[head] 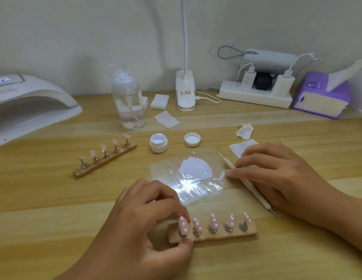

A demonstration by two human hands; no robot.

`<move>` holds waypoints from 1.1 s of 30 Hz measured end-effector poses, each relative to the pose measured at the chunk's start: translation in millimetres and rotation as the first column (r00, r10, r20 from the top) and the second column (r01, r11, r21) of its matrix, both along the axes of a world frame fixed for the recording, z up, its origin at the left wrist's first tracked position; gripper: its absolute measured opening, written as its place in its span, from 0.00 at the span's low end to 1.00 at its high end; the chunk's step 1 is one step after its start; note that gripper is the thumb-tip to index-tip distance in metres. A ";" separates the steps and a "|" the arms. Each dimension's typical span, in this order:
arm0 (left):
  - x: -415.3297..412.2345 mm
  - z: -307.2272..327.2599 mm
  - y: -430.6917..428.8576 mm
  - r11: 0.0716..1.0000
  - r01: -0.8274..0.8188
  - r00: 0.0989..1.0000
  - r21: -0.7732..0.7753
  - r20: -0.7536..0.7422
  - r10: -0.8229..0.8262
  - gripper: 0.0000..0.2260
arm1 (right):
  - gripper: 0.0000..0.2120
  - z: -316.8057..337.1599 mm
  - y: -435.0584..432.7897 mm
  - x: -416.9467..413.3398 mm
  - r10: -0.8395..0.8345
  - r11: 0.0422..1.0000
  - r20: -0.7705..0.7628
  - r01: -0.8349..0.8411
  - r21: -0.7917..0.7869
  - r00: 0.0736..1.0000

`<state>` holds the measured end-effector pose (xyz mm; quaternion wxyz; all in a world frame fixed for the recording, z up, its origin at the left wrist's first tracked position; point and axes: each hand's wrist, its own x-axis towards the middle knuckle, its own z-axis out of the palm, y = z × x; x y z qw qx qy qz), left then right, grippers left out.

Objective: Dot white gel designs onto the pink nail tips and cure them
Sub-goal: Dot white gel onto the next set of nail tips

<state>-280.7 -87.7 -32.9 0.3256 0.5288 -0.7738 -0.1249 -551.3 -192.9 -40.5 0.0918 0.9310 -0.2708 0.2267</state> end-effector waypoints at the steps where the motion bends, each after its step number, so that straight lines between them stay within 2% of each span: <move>1: 0.3 0.0 0.1 1.000 0.000 1.000 0.001 -0.002 0.000 0.03 | 0.15 0.2 0.2 0.1 -0.002 1.000 0.001 0.002 -0.002 1.000; 17: 2.6 -0.4 0.3 0.999 0.035 0.999 0.009 0.003 -0.035 0.06 | 0.15 0.5 2.0 -0.4 0.012 1.000 0.047 -0.012 0.002 0.999; 33: 1.9 0.2 1.2 1.000 0.022 1.000 0.003 -0.002 -0.022 0.05 | 0.16 2.1 4.1 -0.9 -0.013 0.998 0.085 0.008 0.055 0.996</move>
